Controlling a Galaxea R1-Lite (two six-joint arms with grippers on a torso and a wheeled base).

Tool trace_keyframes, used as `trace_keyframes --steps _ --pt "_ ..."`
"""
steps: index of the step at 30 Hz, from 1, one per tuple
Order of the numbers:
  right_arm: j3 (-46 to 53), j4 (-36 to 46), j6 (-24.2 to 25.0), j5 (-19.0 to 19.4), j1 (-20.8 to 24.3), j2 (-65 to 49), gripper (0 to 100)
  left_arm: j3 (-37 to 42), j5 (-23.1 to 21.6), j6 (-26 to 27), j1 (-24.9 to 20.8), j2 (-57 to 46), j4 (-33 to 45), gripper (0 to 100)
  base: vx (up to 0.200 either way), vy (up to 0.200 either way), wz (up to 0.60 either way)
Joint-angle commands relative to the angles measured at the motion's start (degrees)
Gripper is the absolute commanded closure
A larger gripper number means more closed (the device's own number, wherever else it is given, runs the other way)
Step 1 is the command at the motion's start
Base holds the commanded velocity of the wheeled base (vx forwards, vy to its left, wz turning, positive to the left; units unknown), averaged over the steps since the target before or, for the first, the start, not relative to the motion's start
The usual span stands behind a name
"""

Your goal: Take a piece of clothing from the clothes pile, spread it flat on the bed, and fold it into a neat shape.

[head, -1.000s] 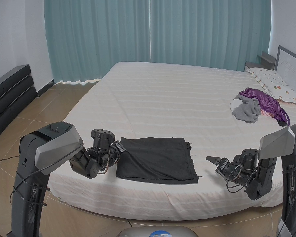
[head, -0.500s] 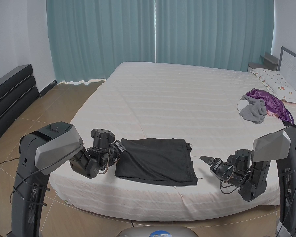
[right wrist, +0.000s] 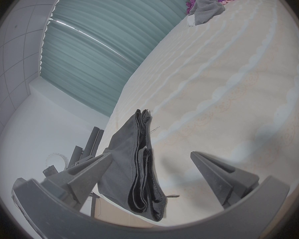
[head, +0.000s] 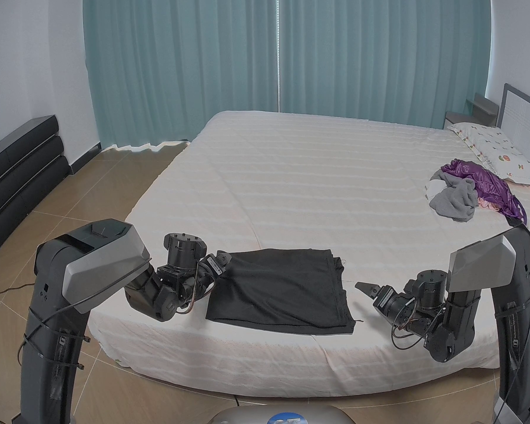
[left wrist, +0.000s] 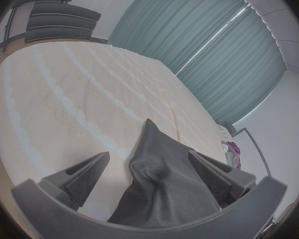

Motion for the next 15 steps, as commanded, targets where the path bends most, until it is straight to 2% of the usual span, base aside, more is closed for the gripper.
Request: trace_keyframes --steps 1,9,15 --pt "0.3 -0.8 0.0 0.0 0.1 0.1 0 1.8 -0.1 -0.1 0.0 -0.7 0.0 0 0.0 0.0 0.0" --pt "0.8 -0.8 0.3 0.0 0.0 -0.3 0 7.1 -0.2 -3.2 0.7 -4.4 -0.6 0 0.0 0.0 0.0" --pt "1.2 -0.8 0.4 -0.8 -0.1 -0.5 0 9.8 -0.2 -3.3 2.4 -7.5 -0.8 0 0.0 0.0 0.0"
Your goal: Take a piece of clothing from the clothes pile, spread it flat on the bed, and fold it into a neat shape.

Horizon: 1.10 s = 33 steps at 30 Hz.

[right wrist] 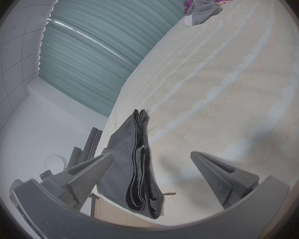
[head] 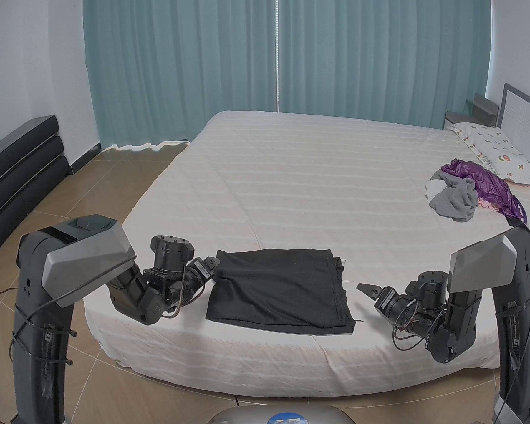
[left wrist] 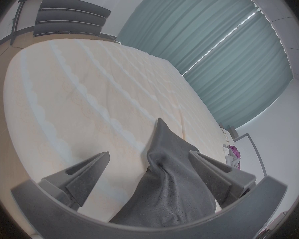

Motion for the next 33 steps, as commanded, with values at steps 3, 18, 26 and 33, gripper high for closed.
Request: trace_keyframes --steps 3,18,26,33 --pt "0.5 -0.8 0.6 -0.4 -0.3 -0.6 0 3.1 0.1 0.0 0.8 -6.7 0.0 0 0.0 0.0 0.0" --pt "14.5 -0.8 -10.7 -12.6 -2.9 -32.5 0 18.0 6.1 12.1 0.4 -31.9 -9.5 0 0.0 0.0 0.0" --pt "24.4 -0.7 -28.4 -12.8 0.0 -60.1 0 27.6 6.7 17.2 -0.2 -51.9 -10.1 0 0.0 0.0 0.0" --pt "30.8 8.9 -33.0 -14.7 1.5 -80.7 0 35.8 12.2 25.4 0.7 -67.0 -10.0 0 0.0 0.0 0.0"
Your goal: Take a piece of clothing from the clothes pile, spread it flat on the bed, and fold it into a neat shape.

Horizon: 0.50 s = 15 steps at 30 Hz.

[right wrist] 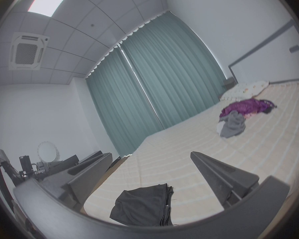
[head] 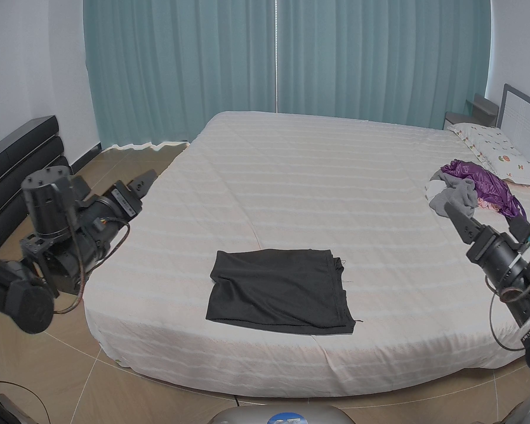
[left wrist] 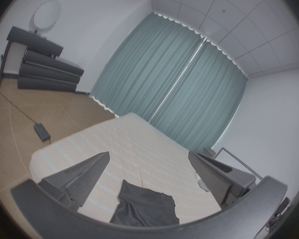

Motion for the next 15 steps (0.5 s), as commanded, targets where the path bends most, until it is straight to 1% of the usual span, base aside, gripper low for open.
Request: trace_keyframes --steps 1,2,3,6,7,8,9,11,13,15 --pt "8.7 10.7 -9.1 -1.7 1.6 -31.4 0 12.0 5.8 10.6 0.5 -24.6 -0.8 0 0.0 0.0 0.0" --pt "8.7 10.7 -9.1 -1.7 1.6 -31.4 0 12.0 5.8 10.6 0.5 -24.6 -0.8 0 0.0 0.0 0.0" --pt "8.7 18.6 -12.8 -1.5 1.5 -38.2 0 14.5 7.2 14.2 0.5 -29.4 -0.5 0 0.0 0.0 0.0" --pt "8.7 34.0 -17.8 -0.9 1.6 -51.4 0 17.6 8.5 18.1 0.5 -36.4 -0.2 0 0.0 0.0 0.0" --pt "8.7 36.6 -18.3 -0.7 1.7 -53.5 0 18.1 8.6 18.6 0.5 -37.4 -0.1 0 0.0 0.0 0.0" --pt "8.7 45.7 -19.6 0.7 1.8 -60.2 0 19.8 9.3 19.9 0.5 -40.3 -0.1 0 0.0 0.0 0.0" --pt "8.7 52.0 -20.3 1.7 1.5 -64.9 0 21.0 10.0 20.9 0.5 -42.2 -0.1 0 0.0 0.0 0.0" --pt "8.7 62.7 -21.0 2.1 0.8 -72.7 0 23.6 11.6 23.0 0.5 -45.6 0.1 0 0.0 0.0 0.0" --pt "7.9 71.2 -22.1 2.5 -0.9 -79.8 0 26.7 14.1 25.5 0.5 -49.2 0.9 0 0.0 0.0 0.0" --pt "6.5 76.6 -23.5 2.5 -2.9 -83.8 0 29.1 15.1 27.8 0.4 -52.8 2.0 0 0.0 0.0 0.0"
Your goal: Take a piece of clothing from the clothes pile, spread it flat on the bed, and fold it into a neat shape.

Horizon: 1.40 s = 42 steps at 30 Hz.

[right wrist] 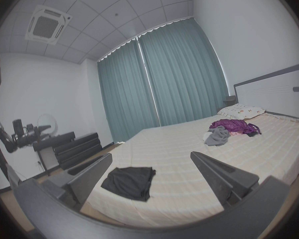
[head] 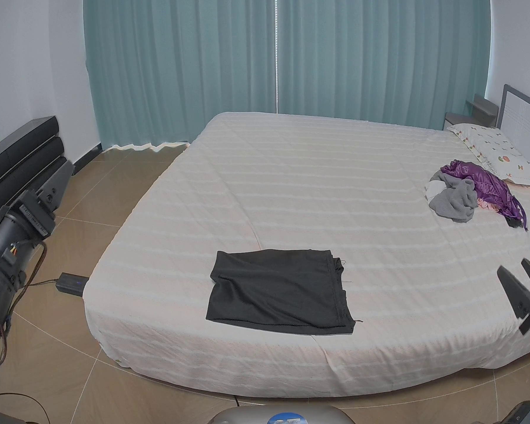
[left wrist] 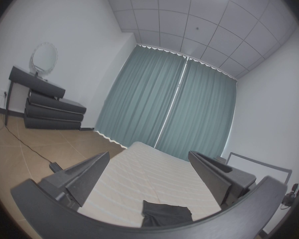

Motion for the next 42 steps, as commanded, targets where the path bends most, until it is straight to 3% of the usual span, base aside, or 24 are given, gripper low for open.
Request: trace_keyframes --steps 1,8,12,17,23,25,27,33,38,42 --pt "-1.1 39.9 -9.9 2.2 -4.6 -42.4 0 15.3 7.7 13.6 0.0 -27.2 2.7 0 0.0 0.0 0.0" --pt "-3.1 41.1 -13.8 2.6 -10.5 -43.6 0 15.6 10.2 17.1 1.1 -41.4 12.4 0 0.0 0.0 0.0" --pt "-3.4 43.0 -18.2 5.5 -14.7 -49.1 0 14.9 10.2 18.2 3.7 -50.5 20.6 0 0.0 0.0 0.0" --pt "-2.0 41.6 -20.0 6.2 -14.7 -49.1 0 15.0 9.6 18.8 8.1 -59.1 28.0 0 0.0 0.0 0.0" --pt "2.0 38.4 -21.7 4.9 -14.7 -49.1 0 16.8 9.2 19.0 14.2 -63.2 28.1 0 0.0 0.0 0.0" --pt "2.0 38.8 -21.5 4.6 -14.7 -49.1 0 17.1 8.0 19.4 15.9 -64.1 28.5 0 0.0 0.0 0.0" --pt "2.0 42.6 -21.6 3.6 -14.7 -49.1 0 18.3 3.0 21.6 17.2 -67.8 29.7 0 0.0 0.0 0.0" --pt "2.0 44.7 -19.9 4.3 -14.7 -49.1 0 20.9 2.3 21.9 17.1 -67.8 33.1 0 0.0 0.0 0.0" --pt "2.0 46.1 -13.6 1.7 -14.9 -49.0 0 20.9 -7.2 22.2 17.1 -67.8 41.9 0 0.0 0.0 0.0" --pt "1.7 49.7 -14.5 3.0 -14.9 -49.0 0 20.9 -11.5 22.5 17.1 -67.8 50.1 0 0.0 0.0 0.0"
